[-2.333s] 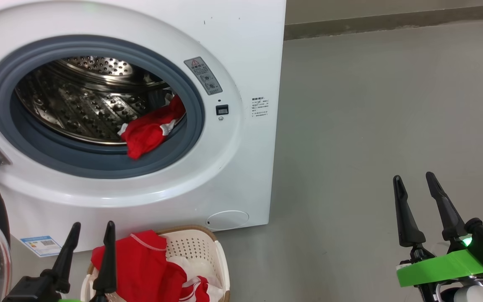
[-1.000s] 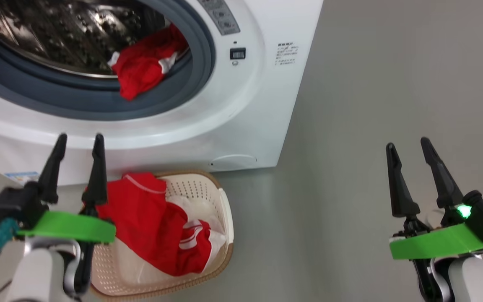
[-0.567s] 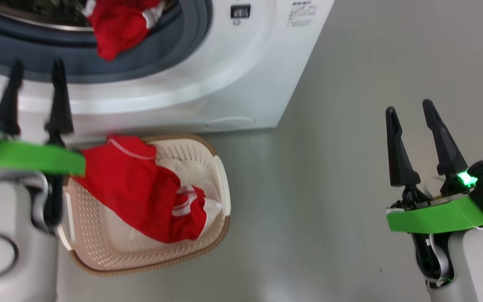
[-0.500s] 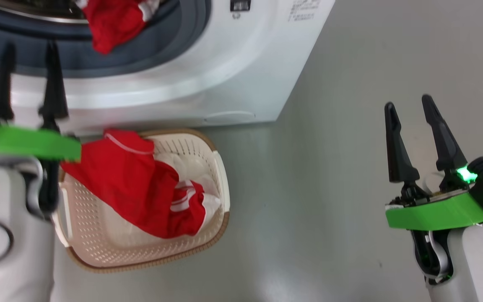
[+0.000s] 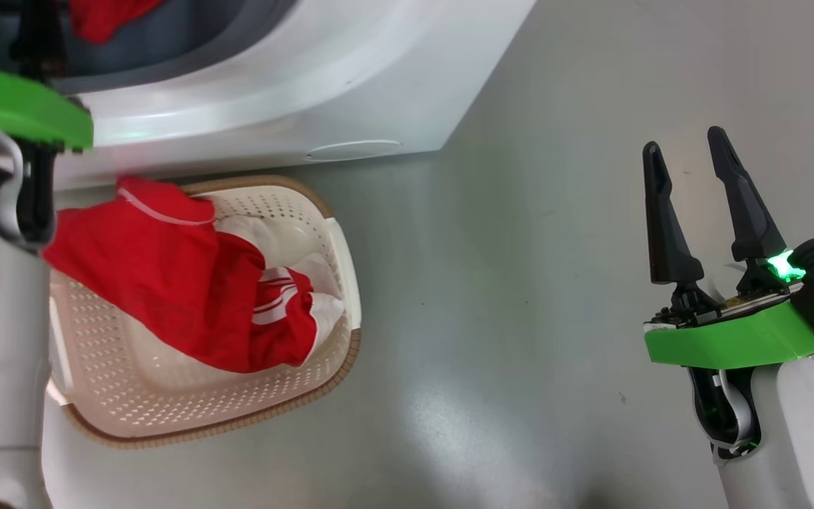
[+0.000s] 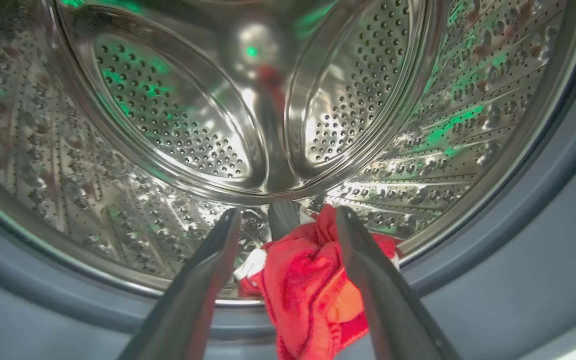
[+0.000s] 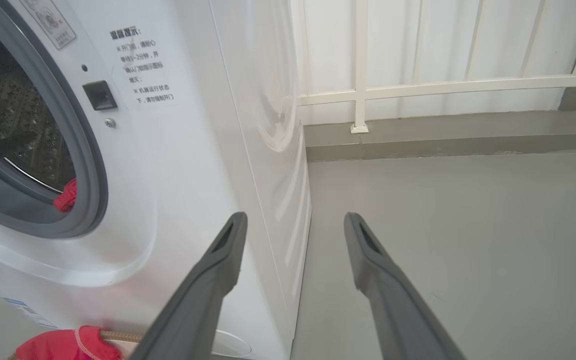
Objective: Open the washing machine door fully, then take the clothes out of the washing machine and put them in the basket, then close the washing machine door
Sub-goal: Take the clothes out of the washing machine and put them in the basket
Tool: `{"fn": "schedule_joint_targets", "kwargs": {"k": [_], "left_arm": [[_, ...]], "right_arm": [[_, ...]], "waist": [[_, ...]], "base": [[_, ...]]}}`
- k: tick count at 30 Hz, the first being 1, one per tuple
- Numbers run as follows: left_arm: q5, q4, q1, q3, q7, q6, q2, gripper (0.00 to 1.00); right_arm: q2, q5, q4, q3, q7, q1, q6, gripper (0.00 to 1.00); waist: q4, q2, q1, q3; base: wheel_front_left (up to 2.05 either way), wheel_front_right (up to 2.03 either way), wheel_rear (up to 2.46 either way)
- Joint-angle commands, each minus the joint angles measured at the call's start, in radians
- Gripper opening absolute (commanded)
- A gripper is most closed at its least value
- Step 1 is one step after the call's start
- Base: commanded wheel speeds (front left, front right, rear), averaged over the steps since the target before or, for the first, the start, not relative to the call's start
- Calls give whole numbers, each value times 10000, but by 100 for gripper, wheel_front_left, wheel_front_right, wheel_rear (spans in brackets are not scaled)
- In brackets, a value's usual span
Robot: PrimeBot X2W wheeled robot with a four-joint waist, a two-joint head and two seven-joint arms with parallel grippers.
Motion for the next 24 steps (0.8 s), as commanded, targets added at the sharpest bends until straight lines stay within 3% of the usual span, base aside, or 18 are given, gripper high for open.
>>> {"fn": "schedule_joint_targets", "kwargs": {"k": [1,8,15,24], "left_arm": [[-530,96,-397,-91,-47,-54,429,100],[-2566,1206,-1241,-1822,843,-54,853,100],[-2760,2392,-1764,-2789,1616,-54,1410,100],[-3169,3606,-2067,-3422,2261,-54,1676,100]], "right_arm": [[-31,74,-193,298,-63,57,75,100],[-31,-8,-85,414,-63,107,75,100],[-31,45,-20,655,-63,81,75,100],[-31,349,61,835,-63,288,75,100]], "waist": [[-165,0,0,154],[-274,0,0,109],[-469,0,0,-16],[-945,0,0,-105]], "base": [[0,0,0],[0,0,0],[0,0,0],[0,0,0]]}}
